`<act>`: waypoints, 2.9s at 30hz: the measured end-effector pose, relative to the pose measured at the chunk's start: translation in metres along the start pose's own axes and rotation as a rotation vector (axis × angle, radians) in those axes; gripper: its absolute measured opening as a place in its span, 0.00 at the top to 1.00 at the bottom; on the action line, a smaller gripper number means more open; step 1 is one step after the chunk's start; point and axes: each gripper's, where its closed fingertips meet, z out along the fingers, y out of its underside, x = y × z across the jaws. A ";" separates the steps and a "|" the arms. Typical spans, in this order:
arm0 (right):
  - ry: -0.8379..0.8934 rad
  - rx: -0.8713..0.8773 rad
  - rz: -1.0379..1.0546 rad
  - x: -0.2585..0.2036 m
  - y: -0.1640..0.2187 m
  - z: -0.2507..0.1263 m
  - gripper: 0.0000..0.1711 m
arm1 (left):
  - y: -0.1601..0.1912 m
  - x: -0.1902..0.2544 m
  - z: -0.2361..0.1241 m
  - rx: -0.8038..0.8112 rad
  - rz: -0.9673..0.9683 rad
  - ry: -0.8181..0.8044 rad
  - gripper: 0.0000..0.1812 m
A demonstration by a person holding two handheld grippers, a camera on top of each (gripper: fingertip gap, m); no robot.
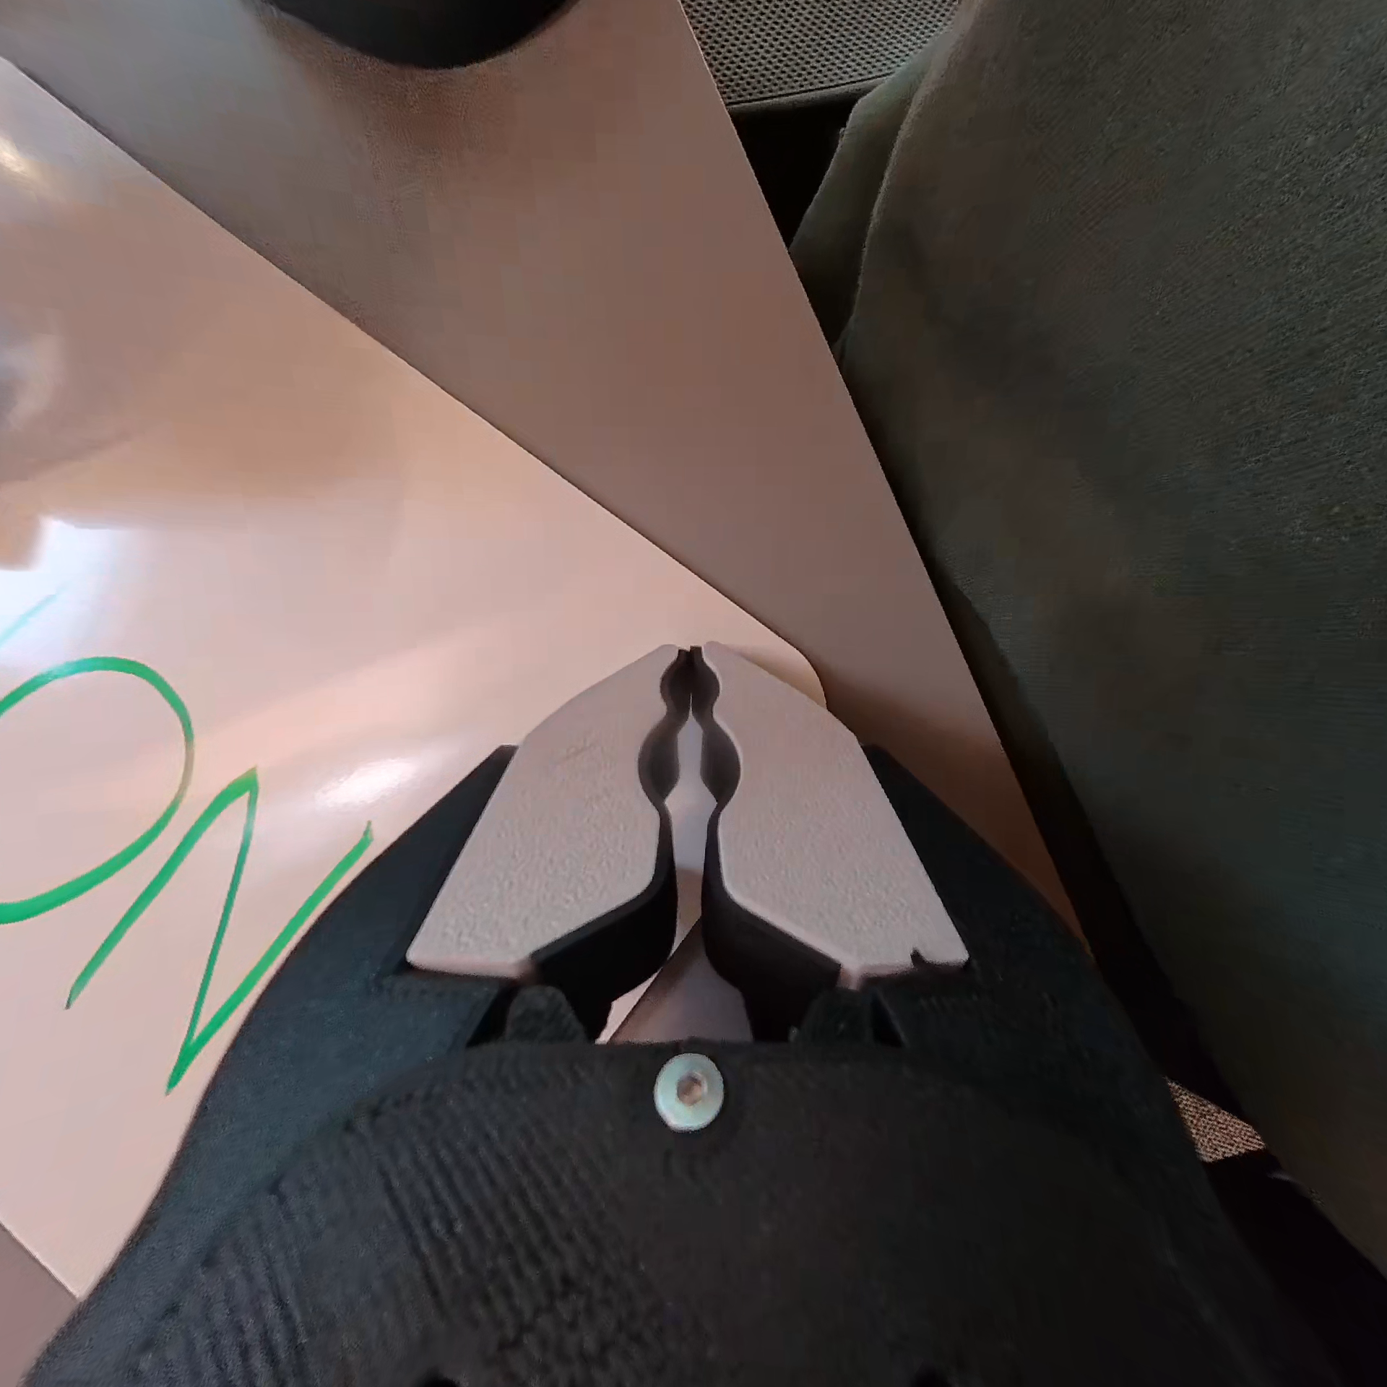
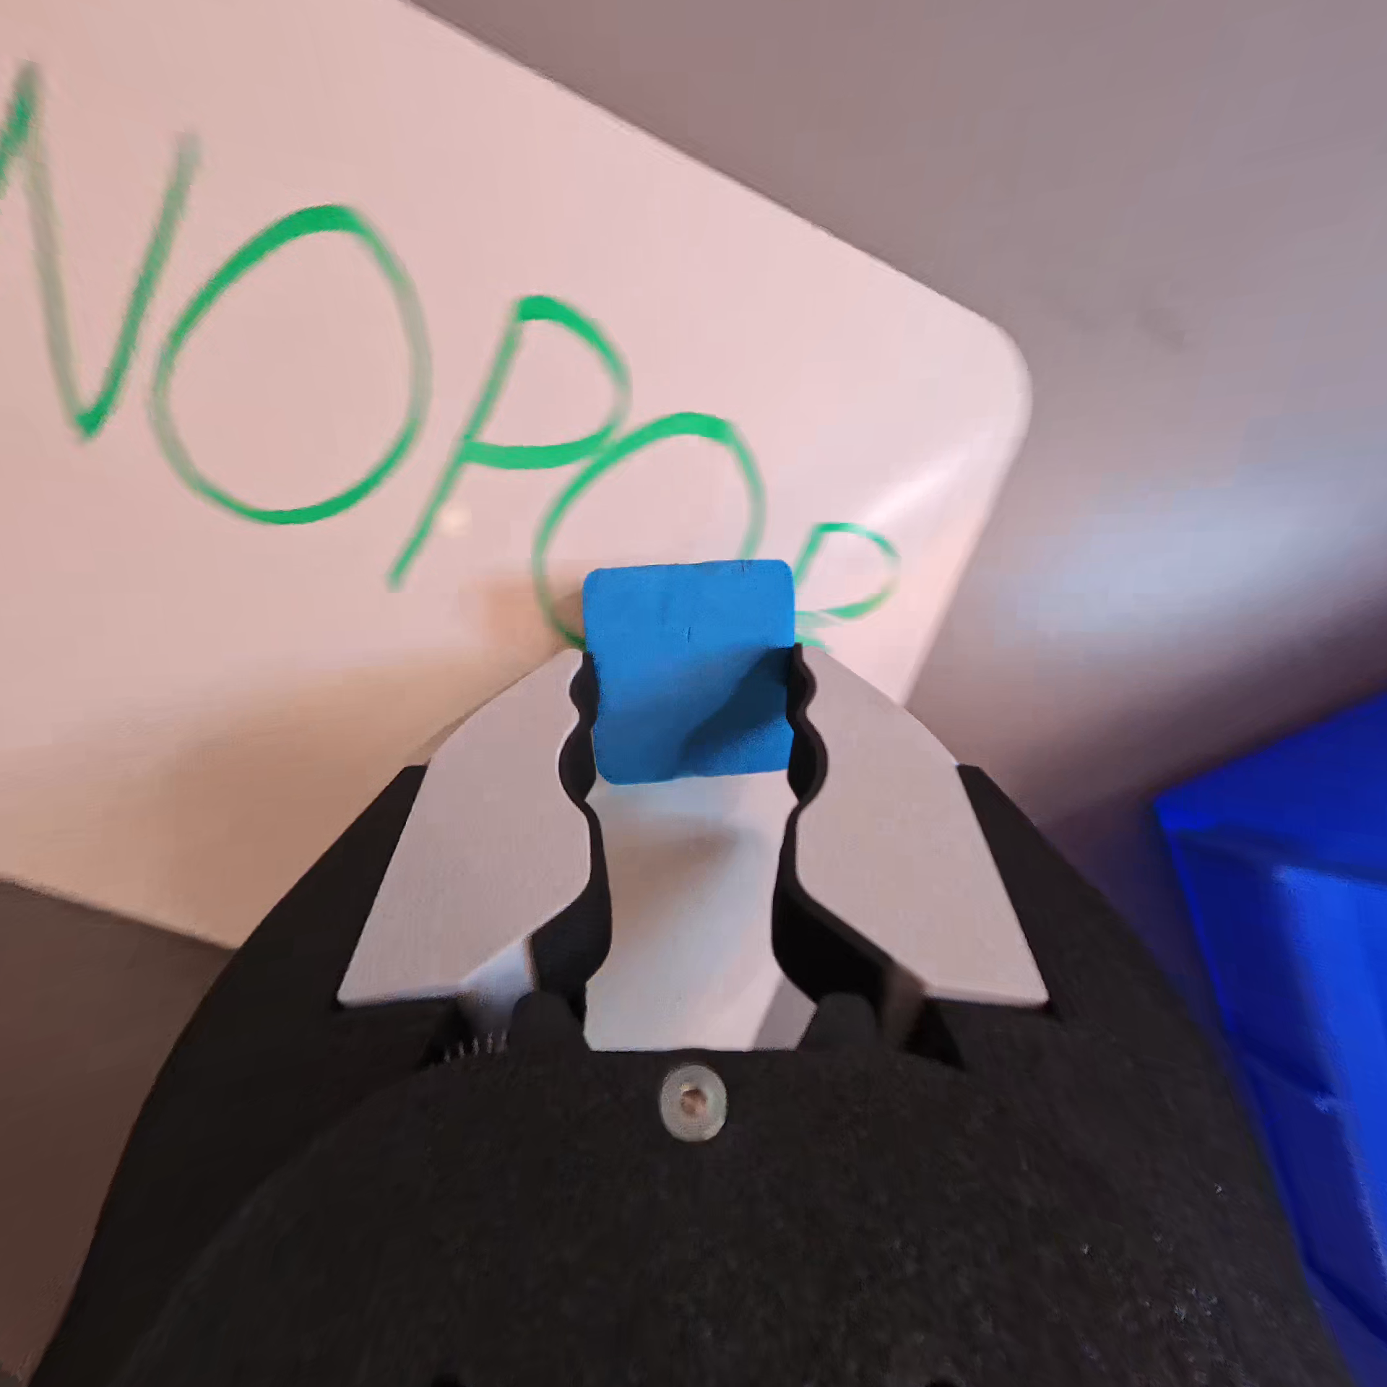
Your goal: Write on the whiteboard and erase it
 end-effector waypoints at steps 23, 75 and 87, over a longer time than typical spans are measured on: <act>-0.021 -0.063 -0.003 0.002 0.033 -0.016 0.71 | -0.002 -0.002 0.002 -0.006 0.017 0.012 1.00; -0.079 -0.042 -0.167 0.008 -0.025 0.016 0.71 | -0.003 0.003 0.001 -0.002 0.064 0.032 1.00; -0.112 -0.058 -0.224 -0.016 -0.085 0.048 0.71 | 0.000 0.005 0.001 -0.014 0.089 0.020 1.00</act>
